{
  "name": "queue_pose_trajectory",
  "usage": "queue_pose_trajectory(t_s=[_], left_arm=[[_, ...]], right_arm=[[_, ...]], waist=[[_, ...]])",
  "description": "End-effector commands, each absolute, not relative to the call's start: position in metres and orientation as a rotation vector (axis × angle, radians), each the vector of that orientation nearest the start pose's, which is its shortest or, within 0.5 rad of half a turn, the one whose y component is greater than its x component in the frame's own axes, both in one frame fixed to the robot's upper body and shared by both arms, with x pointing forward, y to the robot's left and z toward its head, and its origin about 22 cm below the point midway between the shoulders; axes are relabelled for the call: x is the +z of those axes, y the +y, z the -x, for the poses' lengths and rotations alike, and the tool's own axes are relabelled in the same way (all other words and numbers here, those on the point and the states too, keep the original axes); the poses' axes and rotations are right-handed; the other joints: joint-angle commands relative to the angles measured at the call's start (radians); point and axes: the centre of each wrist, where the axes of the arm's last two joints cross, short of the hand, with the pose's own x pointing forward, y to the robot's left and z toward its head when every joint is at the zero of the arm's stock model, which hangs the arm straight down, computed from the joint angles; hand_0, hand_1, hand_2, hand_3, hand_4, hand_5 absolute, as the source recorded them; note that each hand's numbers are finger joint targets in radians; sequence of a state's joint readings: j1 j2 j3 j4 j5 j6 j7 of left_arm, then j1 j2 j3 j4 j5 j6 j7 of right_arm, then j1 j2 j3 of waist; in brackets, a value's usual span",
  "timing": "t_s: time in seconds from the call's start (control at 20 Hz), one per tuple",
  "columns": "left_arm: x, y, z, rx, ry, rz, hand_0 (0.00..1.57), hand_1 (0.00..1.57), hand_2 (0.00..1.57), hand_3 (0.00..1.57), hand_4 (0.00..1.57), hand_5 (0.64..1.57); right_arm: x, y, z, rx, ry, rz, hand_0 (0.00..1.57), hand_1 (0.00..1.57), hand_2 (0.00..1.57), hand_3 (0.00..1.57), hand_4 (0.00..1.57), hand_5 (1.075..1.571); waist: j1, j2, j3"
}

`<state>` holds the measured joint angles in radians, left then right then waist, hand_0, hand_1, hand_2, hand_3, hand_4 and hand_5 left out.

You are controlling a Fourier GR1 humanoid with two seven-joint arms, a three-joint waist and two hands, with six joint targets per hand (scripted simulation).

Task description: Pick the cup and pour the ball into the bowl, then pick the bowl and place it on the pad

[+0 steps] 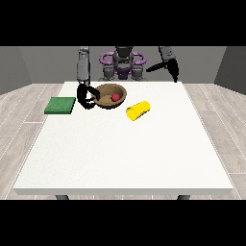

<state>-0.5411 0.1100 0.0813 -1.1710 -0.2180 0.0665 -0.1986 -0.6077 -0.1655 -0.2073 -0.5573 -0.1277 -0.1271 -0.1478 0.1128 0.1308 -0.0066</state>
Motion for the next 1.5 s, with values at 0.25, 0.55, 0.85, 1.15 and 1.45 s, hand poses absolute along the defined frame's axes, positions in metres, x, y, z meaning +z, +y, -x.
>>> queue_pose_trajectory(t_s=[0.25, 0.55, 0.85, 1.15, 1.45], left_arm=[[0.041, 0.263, -0.363, -0.222, -1.795, -0.297, 0.0, 0.0, 0.0, 0.0, 0.0, 1.57], [0.07, 0.243, -0.366, -0.258, -1.911, -0.288, 0.0, 0.0, 0.0, 0.0, 0.0, 1.569], [0.031, 0.257, -0.354, -0.225, -1.904, -0.338, 0.0, 0.0, 0.0, 0.0, 0.0, 1.565], [0.058, 0.214, -0.358, -0.257, -2.063, -0.318, 0.0, 0.0, 0.0, 0.0, 0.0, 1.565], [0.113, 0.196, -0.361, -0.275, -2.24, -0.341, 0.0, 0.0, 0.0, 0.0, 0.0, 1.565]], right_arm=[[0.009, -0.278, -0.395, -0.109, -1.183, 0.118, 1.57, 1.57, 1.57, 1.57, 1.05, 1.553], [0.029, -0.373, -0.376, -0.205, -1.311, 0.159, 1.57, 1.57, 1.57, 1.57, 1.06, 1.564], [0.019, -0.385, -0.361, -0.19, -1.294, 0.096, 1.57, 1.57, 1.57, 1.57, 1.07, 1.557], [0.057, -0.458, -0.345, -0.309, -1.442, 0.074, 1.57, 1.57, 1.57, 1.57, 1.05, 1.561], [0.076, -0.491, -0.333, -0.32, -1.58, 0.158, 1.57, 1.57, 1.57, 1.19, 1.01, 1.567]], waist=[[-0.099, -0.075, 0.0061], [-0.044, 0.026, 0.0075], [-0.109, 0.033, 0.0068], [-0.044, 0.202, 0.0085], [-0.028, 0.36, 0.0096]])
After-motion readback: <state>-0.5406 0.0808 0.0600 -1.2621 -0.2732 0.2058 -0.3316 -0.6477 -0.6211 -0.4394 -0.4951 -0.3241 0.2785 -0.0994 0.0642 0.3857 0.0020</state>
